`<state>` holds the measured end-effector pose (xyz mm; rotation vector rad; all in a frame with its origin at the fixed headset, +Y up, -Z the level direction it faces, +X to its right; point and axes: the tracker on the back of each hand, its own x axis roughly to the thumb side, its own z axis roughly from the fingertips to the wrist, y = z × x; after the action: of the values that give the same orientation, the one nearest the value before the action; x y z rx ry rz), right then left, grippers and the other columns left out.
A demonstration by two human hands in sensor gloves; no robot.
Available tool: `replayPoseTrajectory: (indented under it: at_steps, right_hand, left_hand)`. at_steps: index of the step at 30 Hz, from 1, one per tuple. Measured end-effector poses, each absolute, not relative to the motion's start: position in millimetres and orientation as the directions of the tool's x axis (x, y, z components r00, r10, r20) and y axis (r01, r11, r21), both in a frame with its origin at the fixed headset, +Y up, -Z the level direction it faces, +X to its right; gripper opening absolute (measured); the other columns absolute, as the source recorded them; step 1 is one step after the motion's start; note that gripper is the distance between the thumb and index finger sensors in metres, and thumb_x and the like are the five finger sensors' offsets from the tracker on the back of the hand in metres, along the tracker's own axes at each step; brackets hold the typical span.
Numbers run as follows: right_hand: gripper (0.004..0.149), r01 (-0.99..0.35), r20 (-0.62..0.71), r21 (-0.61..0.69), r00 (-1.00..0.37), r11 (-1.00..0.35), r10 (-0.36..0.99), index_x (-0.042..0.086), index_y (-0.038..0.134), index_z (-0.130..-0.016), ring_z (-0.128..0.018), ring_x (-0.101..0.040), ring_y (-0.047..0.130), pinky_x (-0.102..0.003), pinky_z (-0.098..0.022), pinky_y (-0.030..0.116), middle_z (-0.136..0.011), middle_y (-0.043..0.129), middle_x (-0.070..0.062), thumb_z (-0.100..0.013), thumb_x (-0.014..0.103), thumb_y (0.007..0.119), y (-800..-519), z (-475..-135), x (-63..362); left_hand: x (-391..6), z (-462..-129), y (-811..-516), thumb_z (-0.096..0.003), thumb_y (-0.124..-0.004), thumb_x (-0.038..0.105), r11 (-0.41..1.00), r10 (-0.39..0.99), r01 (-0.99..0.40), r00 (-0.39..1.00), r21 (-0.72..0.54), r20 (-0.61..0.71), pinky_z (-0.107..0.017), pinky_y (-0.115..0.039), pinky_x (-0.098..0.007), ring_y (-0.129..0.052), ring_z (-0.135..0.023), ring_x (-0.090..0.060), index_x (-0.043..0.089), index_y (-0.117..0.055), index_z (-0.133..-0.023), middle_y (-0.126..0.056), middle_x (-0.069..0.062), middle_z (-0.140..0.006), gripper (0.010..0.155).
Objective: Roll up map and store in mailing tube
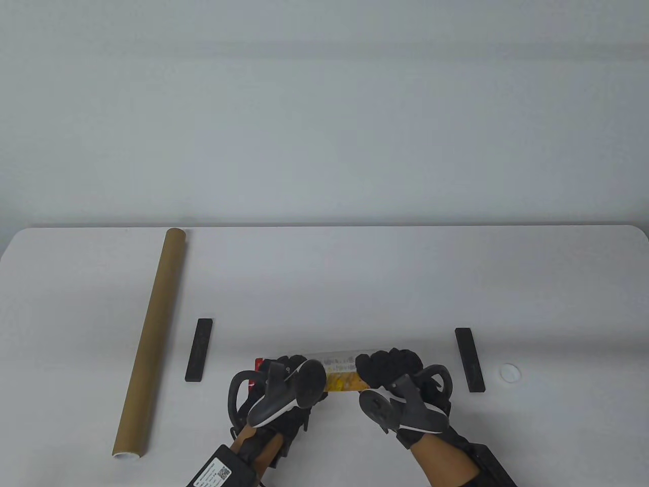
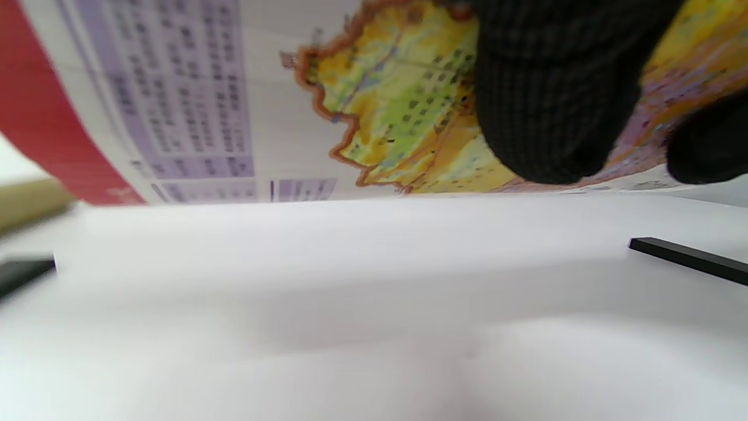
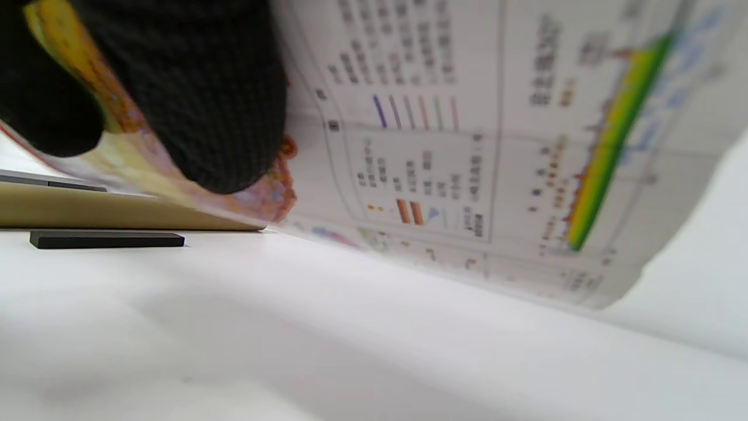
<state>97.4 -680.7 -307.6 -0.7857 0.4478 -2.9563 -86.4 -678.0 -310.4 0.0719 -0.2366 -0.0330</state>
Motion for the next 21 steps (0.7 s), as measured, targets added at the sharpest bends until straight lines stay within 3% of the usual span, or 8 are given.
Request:
replayPoseTrajectory:
  at_steps: [4,8,12,16,21]
  right_hand:
    - [0.052,-0.107,0.482,-0.204,-0.876,-0.973,-0.005,0.009,0.089,-0.086,-0.046,-0.029,0.098,-0.057,-0.047,0.08,-0.062,0.093,-0.006,-0.044,0.04,0.096,-680,-311,103]
    - [0.052,-0.154,0.498,-0.179,-0.866,-0.972,0.045,0.009,0.09,-0.086,-0.046,-0.03,0.098,-0.058,-0.047,0.079,-0.062,0.093,-0.007,-0.044,0.04,0.097,-680,-311,104]
    - [0.056,-0.11,0.495,-0.25,-0.868,-0.962,-0.029,0.01,0.087,-0.089,-0.052,-0.032,0.098,-0.058,-0.051,0.077,-0.067,0.092,-0.007,-0.044,0.041,0.096,-681,-308,102]
    - [0.06,-0.045,0.493,-0.356,-0.858,-0.934,-0.146,0.012,0.083,-0.094,-0.064,-0.035,0.094,-0.061,-0.058,0.071,-0.076,0.089,-0.008,-0.044,0.042,0.096,-681,-302,98]
    - [0.059,-0.022,0.501,-0.357,-0.849,-0.934,-0.171,0.012,0.086,-0.091,-0.055,-0.031,0.097,-0.058,-0.054,0.076,-0.07,0.092,-0.006,-0.043,0.044,0.096,-683,-302,95]
  left_hand:
    - [-80,-300,-673,-0.0332,-0.094,0.061,0.964,-0.162,0.103,0.959,0.247,0.231,-0.069,-0.075,-0.04,-0.1,-0.07,-0.015,0.044,-0.081,-0.087,-0.093,0.012,-0.076,0.058]
    - [-80,-296,-672,-0.0295,-0.096,0.063,0.937,-0.196,0.117,0.956,0.328,0.218,-0.066,-0.077,-0.037,-0.101,-0.06,-0.012,0.044,-0.085,-0.08,-0.095,0.012,-0.067,0.055]
    - [-82,-299,-673,-0.0299,-0.096,0.064,0.958,-0.167,0.104,0.96,0.267,0.226,-0.064,-0.079,-0.036,-0.102,-0.055,-0.011,0.044,-0.088,-0.076,-0.095,0.012,-0.062,0.051]
    - [-88,-309,-676,-0.0304,-0.096,0.064,0.996,-0.03,0.008,0.971,0.093,0.237,-0.062,-0.08,-0.035,-0.103,-0.052,-0.012,0.043,-0.09,-0.075,-0.097,0.011,-0.06,0.049]
    - [-95,-315,-681,-0.031,-0.096,0.063,0.998,0.053,-0.047,0.97,-0.029,0.235,-0.063,-0.079,-0.036,-0.103,-0.053,-0.012,0.042,-0.089,-0.075,-0.097,0.011,-0.06,0.05]
